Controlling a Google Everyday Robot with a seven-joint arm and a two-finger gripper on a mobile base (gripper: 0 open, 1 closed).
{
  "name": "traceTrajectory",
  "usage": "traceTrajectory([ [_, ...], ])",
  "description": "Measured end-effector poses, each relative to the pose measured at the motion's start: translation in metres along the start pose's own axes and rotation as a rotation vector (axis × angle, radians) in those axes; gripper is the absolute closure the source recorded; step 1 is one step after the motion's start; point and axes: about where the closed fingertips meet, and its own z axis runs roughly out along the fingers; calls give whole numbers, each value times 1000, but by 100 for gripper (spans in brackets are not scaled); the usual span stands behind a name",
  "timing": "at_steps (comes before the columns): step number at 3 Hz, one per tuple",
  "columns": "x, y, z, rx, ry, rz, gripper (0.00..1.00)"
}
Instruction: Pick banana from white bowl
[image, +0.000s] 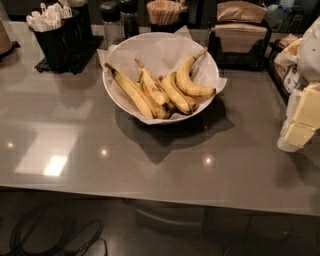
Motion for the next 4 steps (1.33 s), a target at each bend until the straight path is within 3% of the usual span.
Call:
traceTrajectory([
  [1,0,0,0,0,0,0,0],
  [2,-4,-6,7,34,-54,61,0],
  [3,-9,1,53,0,-188,182,0],
  [4,-41,-8,95,-35,-409,279,0],
])
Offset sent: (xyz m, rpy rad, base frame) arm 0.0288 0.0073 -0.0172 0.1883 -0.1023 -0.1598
